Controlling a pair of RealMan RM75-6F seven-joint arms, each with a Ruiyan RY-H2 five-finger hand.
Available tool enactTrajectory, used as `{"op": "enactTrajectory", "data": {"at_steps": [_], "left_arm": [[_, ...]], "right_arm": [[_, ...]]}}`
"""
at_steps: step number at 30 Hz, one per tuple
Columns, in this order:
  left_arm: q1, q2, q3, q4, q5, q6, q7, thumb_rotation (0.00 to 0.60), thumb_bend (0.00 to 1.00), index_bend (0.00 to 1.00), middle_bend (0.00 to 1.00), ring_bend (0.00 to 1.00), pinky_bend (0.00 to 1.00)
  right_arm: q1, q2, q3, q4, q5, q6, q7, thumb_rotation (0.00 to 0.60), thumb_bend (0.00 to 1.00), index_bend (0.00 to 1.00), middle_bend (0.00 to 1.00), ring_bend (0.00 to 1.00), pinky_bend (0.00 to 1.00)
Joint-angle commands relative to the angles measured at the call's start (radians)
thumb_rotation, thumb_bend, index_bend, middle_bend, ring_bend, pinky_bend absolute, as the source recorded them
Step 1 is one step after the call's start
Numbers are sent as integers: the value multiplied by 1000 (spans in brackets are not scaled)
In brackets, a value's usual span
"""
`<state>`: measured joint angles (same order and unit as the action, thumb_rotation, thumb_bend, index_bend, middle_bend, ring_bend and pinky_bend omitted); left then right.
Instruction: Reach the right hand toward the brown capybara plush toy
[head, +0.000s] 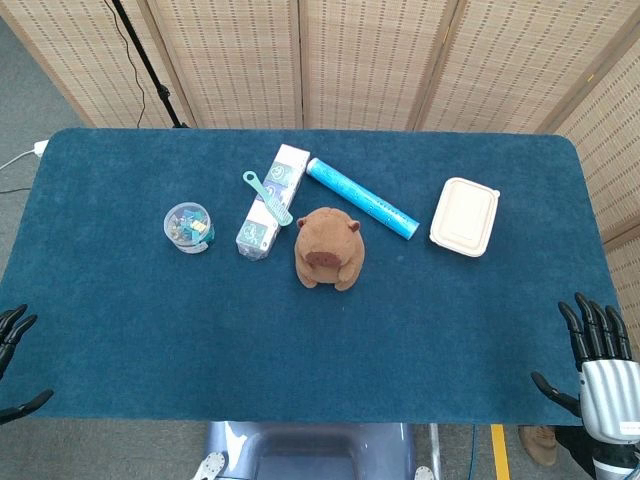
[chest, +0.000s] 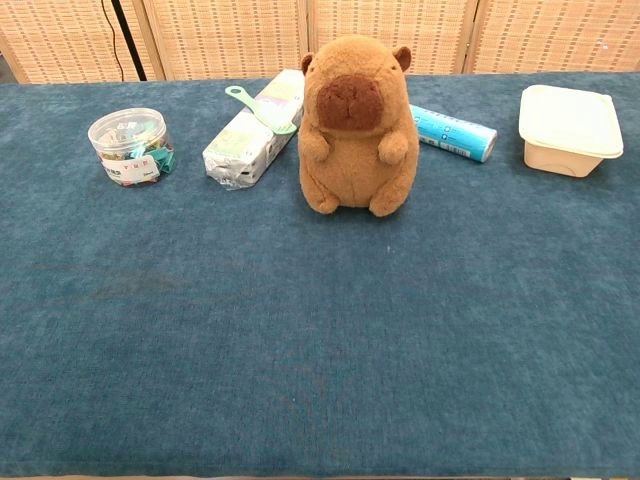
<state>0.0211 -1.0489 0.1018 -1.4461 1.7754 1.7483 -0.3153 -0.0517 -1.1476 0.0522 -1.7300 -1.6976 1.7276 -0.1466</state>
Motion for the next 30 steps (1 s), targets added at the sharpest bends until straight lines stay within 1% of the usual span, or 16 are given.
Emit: {"op": "enactTrajectory", "data": {"at_steps": [1,5,13,17,22,24,27,30], "left_arm": [[-1,4,1,3,-2,-3,-15,600,0,0,0,0,0],[-3,8,3,1,-2,-11,-18,600,0,0,0,0,0],[-6,8,3,-6,7,-15,-12,600,0,0,0,0,0],[-18,12,4,-21,8,-38,2,600,0,0,0,0,0],[-20,16,6,-28,11,-43,8,600,0,0,0,0,0],[-21,16,6,-28,10,-45,5,600,0,0,0,0,0],[-23,19,7,-28,11,-48,-1,600,0,0,0,0,0],[-23,19,6,-27,10,-48,-5,600,0,0,0,0,0]], "right_arm": [[-1,-11,4,-4,13,-3,-3,600,0,0,0,0,0],[3,-31,9,5,23,-10,-15,600,0,0,0,0,0],[51,-81,13,38,14,-76,-7,600,0,2,0,0,0],[101,-125,25,53,-29,-109,2,600,0,85,0,0,0],[156,-157,42,14,-26,-178,-49,600,0,152,0,0,0],[176,-168,48,-14,-1,-220,-76,600,0,185,0,0,0],[216,-183,69,-60,67,-305,-124,600,0,234,0,0,0],[251,-207,91,-78,98,-347,-163,600,0,296,0,0,0]]}}
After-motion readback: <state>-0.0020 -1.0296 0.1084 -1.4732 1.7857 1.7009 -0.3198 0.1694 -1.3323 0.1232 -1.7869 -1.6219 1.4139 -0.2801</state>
